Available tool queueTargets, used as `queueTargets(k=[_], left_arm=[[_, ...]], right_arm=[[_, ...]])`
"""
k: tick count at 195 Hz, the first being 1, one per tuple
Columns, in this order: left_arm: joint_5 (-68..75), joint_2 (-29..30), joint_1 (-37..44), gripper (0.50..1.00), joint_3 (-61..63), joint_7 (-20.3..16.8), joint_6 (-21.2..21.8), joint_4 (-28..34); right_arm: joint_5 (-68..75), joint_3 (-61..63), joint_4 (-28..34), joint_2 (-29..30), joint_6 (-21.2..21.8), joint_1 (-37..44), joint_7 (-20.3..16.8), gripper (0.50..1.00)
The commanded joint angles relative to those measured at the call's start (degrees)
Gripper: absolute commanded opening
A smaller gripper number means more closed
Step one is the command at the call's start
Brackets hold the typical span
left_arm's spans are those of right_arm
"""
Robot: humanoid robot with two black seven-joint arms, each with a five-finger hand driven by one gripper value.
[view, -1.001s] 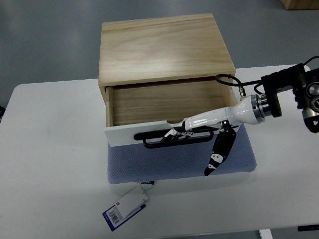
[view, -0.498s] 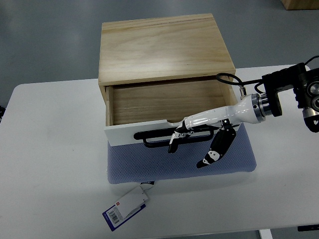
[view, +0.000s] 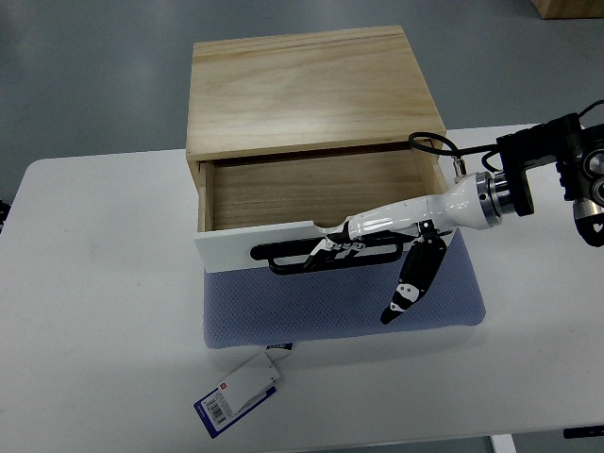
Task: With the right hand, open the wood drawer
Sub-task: 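Release the handle and lift the right hand away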
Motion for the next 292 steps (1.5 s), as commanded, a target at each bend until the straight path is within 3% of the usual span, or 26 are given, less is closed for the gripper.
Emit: queueTargets(k=[1, 172, 235, 261, 292], left_arm=[[0.0, 0.0, 0.0, 1.0, 0.0, 0.0, 0.0, 0.0], [0.0, 0.0, 0.0, 1.0, 0.0, 0.0, 0.0, 0.0], [0.0, 0.0, 0.0, 1.0, 0.0, 0.0, 0.0, 0.0], [0.0, 0.0, 0.0, 1.0, 0.0, 0.0, 0.0, 0.0], [0.0, 0.0, 0.0, 1.0, 0.0, 0.0, 0.0, 0.0]], right_arm=[[0.0, 0.2, -0.2, -0.1, 0.0, -0.1, 0.1, 0.926], [1.4, 10.2, -0.2, -0.7, 0.0, -1.0, 0.0, 0.932], [8.9, 13.5, -0.3, -6.5, 0.0, 1.6, -0.6, 0.932], [10.7, 16.3, -2.3, -7.9, 0.0, 1.5, -0.5, 0.932], [15.2, 17.5, -11.1, -8.3, 0.0, 1.1, -0.2, 0.932]])
